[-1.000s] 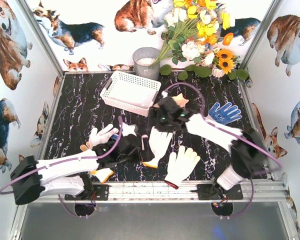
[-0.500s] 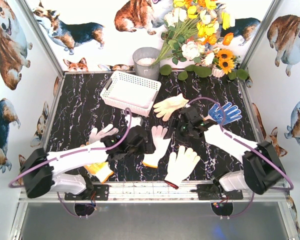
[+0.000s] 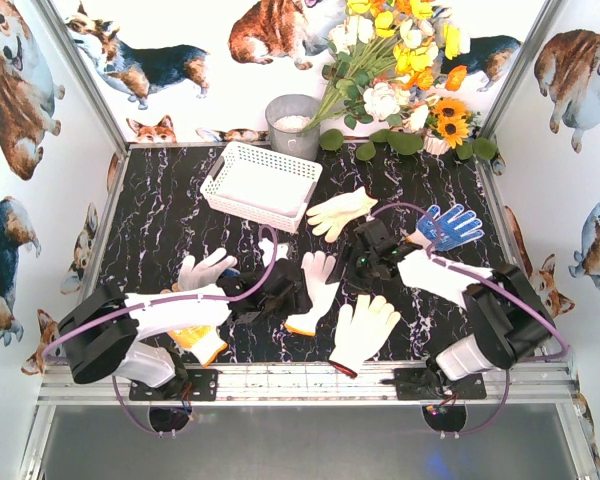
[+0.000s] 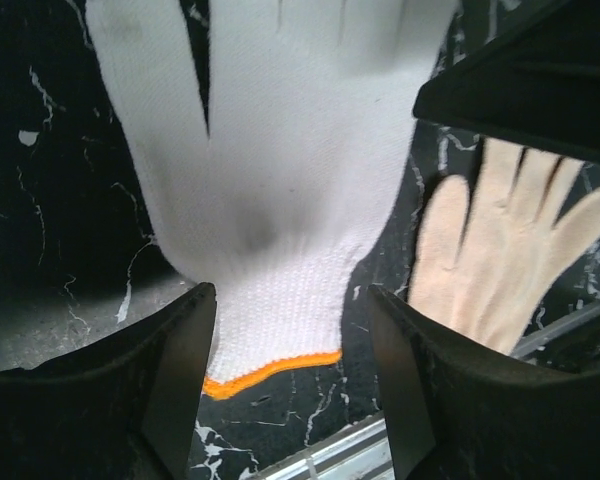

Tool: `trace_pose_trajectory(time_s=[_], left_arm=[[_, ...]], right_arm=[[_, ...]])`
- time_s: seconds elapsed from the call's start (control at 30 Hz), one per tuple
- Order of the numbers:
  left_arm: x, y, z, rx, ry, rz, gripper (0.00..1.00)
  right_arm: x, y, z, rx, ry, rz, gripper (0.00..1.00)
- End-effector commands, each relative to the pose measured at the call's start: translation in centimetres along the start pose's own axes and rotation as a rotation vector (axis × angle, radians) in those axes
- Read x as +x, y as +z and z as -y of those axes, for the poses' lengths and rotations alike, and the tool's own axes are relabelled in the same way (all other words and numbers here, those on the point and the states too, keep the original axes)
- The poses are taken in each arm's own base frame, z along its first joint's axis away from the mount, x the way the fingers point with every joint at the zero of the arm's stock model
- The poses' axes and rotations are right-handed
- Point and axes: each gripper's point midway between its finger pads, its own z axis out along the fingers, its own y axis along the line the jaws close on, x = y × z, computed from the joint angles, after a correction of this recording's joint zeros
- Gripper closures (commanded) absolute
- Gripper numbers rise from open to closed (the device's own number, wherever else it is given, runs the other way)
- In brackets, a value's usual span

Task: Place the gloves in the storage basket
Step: Place the glove at the center of the board.

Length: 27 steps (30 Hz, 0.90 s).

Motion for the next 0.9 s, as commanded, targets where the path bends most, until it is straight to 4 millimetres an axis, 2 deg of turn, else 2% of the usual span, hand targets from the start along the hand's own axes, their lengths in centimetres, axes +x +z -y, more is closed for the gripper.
trace_pose_trajectory(time_s=[0.0,0.17,0.3,0.4,0.57,0.73,0.87], left_arm=[[0.6,0.9,-0.3,0.006,-0.045,-0.009,0.46],[1.6,1.2,-0.7,0.013,-0.086,-0.033,0.48],[3.2,1.4,-1.0,0.018,-0.076,-0.105,0.53],[4.1,1.3,-1.6,-0.009,-0.041,-0.149,0.62],[4.2,0.6,-2.7,-0.032,-0.051,-0.132,0.65],[4.4,-0.4,-4.2,-0.084,-0.072,-0.121,0.67],[3.6,-1.5,-4.5,-0.098,-0.075,-0.093,0.6]], right_arm=[[-2.2,0.9,-1.3,-0.016,-0.042,0.063,0.43],[-2.7,1.7,-1.0,-0.002,-0.03,0.084,0.48],[-2.3,2.7,-0.6,0.001,-0.018,0.058,0.56],[-2.0,3.5,-0.6,-0.009,-0.009,0.041,0.64],[-1.8,4.6,-1.0,-0.033,-0.008,0.036,0.7],[-1.4,5.4,-2.5,-0.048,-0.035,0.026,0.73],[-1.3,5.8,-3.3,-0.046,-0.047,0.02,0.73]])
